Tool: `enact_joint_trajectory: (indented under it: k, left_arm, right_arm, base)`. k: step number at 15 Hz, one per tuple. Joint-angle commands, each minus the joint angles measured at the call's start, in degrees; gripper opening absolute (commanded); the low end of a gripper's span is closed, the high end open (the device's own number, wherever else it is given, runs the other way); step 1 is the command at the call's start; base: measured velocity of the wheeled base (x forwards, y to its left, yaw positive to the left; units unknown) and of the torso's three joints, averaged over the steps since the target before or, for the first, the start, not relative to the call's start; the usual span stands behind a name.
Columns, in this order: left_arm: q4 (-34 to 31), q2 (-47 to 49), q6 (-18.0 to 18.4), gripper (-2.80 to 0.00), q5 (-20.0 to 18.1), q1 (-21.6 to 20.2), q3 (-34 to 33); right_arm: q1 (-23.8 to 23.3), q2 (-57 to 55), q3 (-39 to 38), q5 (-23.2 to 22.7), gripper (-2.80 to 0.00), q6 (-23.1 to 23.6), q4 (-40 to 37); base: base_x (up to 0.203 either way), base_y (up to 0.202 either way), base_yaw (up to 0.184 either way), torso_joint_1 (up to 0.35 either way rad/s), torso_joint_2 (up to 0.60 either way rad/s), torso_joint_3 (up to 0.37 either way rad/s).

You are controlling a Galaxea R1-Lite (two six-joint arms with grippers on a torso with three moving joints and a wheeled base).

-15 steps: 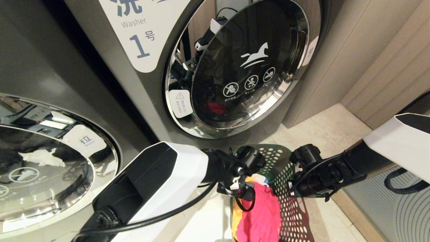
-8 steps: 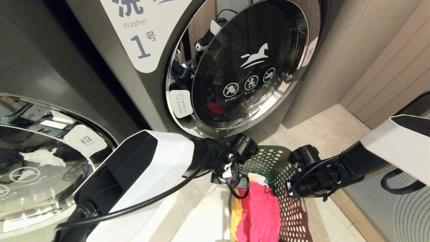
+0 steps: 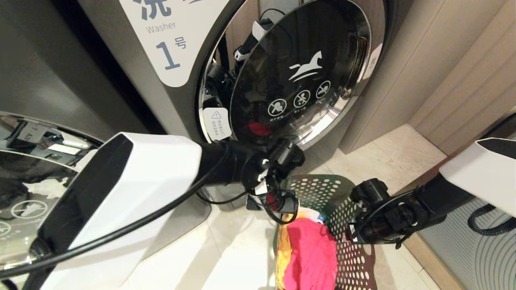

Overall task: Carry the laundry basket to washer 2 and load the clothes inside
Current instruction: Pick up the clothes basket and put it beside the washing machine

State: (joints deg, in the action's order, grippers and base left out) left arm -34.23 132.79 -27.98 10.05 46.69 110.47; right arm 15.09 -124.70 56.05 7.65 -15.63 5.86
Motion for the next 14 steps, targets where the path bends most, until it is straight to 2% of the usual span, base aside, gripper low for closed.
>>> enact_joint_trajectory:
  k: [1,5,9,11,12,14]
  left_arm:
    - [-1.6,-5.4,-1.4,0.0,-1.3,0.1,0.0]
    - [-8.7,-14.3,-7.9,0.0,-4.8,0.1,-0.3]
    - [-10.1,-23.3,-8.8,0.0,-5.0,0.5,-7.2]
    - [-10.0,-29.5,-8.7,0.0,-4.6,1.2,-13.8]
    - [-9.9,-32.4,-8.7,-2.8,-4.2,1.6,-16.9]
    - [-9.8,-38.7,-8.7,-2.8,-3.1,3.1,-22.8]
  right_arm:
    - [0.1,4.3,-3.0,0.7,0.0,0.0,0.0]
    - [0.1,13.4,-11.7,2.4,0.0,0.0,0.0]
    - [1.2,21.3,-19.7,6.4,0.0,0.0,0.0]
    - [2.6,27.8,-23.3,7.6,0.0,0.0,0.0]
    - [3.4,31.3,-24.8,7.9,0.0,0.1,0.0]
    - [5.3,39.8,-27.0,8.1,0.0,0.7,-0.4]
  base:
    - [0.0,0.0,0.0,0.0,0.0,0.0]
    - [0.0,0.0,0.0,0.0,0.0,0.0]
    - [0.0,0.0,0.0,0.0,0.0,0.0]
    - [0.0,0.0,0.0,0.0,0.0,0.0]
    - [0.0,0.0,0.0,0.0,0.0,0.0]
    - [0.0,0.0,0.0,0.0,0.0,0.0]
